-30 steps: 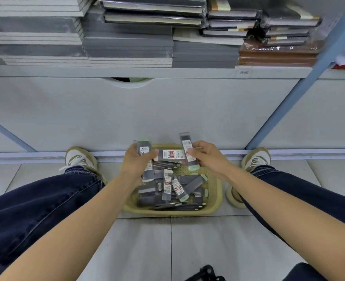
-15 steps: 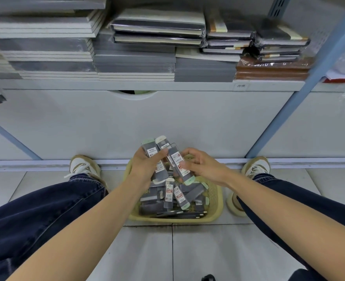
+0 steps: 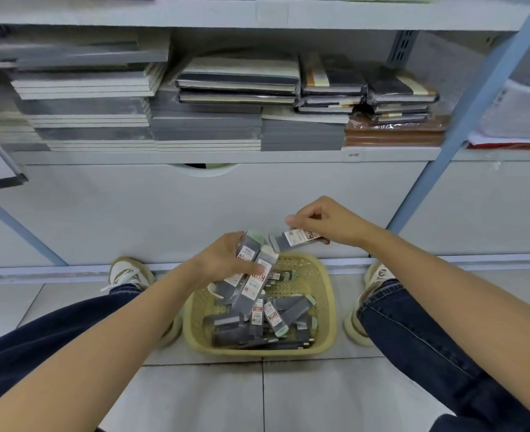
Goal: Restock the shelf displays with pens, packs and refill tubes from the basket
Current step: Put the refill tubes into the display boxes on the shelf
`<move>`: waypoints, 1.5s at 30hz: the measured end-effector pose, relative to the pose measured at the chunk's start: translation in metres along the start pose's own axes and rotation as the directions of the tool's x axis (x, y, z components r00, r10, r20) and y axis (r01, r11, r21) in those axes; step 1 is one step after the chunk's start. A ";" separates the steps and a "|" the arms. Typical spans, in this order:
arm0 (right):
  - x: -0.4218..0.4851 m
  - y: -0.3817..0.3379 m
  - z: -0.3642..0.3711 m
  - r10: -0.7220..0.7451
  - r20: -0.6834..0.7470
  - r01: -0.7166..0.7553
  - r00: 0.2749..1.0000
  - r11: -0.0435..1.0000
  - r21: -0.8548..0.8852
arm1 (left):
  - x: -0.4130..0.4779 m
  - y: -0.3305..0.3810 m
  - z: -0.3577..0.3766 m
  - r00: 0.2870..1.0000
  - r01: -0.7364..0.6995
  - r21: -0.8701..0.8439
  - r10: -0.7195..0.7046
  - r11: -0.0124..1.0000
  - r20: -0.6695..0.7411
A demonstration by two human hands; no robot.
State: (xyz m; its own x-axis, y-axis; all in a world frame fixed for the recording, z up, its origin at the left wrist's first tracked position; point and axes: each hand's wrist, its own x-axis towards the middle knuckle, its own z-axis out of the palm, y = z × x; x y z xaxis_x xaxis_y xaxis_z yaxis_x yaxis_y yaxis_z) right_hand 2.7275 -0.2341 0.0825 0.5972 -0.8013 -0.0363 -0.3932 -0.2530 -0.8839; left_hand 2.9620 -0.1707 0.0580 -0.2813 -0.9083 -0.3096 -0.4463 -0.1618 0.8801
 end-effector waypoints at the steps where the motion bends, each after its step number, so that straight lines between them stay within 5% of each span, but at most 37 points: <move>1: -0.001 0.002 0.004 -0.003 0.023 0.003 1.000 1.000 -0.025 | -0.002 -0.001 0.001 0.997 0.025 0.037 -0.028 0.999 0.066; 6: -0.004 0.023 0.035 0.043 0.192 -0.035 0.981 0.998 -0.045 | -0.008 -0.007 0.016 0.944 0.047 0.261 -0.128 0.964 0.304; 13: -0.001 0.050 0.069 0.063 0.266 -0.044 0.962 0.996 -0.077 | 0.001 -0.028 0.027 0.900 0.078 0.354 -0.219 0.932 0.378; 23: 0.001 0.074 0.034 0.136 0.168 -0.139 0.976 0.990 0.011 | 0.011 -0.062 0.005 0.876 0.183 0.227 -0.263 0.957 0.404; 27: -0.006 0.086 0.023 0.170 0.138 -0.182 0.976 0.981 0.075 | 0.012 -0.080 -0.009 0.908 0.409 -0.055 -0.401 0.911 0.117; 30: -0.006 0.089 0.029 0.175 0.176 -0.191 0.969 0.978 0.080 | 0.017 -0.081 -0.008 0.901 0.403 -0.295 -0.432 0.866 -0.038; 38: -0.003 0.086 0.041 0.235 0.275 -0.259 0.932 0.964 0.055 | 0.015 -0.061 0.022 0.937 0.344 -0.377 -0.287 0.860 0.200; 45: -0.003 0.081 0.046 0.204 0.124 -0.212 0.971 0.975 0.059 | 0.015 -0.067 0.035 0.966 0.251 -0.399 -0.204 0.882 0.158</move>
State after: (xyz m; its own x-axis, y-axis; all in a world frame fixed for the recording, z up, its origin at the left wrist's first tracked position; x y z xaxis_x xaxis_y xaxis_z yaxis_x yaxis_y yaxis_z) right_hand 2.7262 -0.2274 -0.0110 0.5865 -0.7626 -0.2729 -0.4687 -0.0447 -0.8822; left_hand 2.9582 -0.1597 -0.0183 -0.3152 -0.7837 -0.5353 -0.1256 -0.5246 0.8420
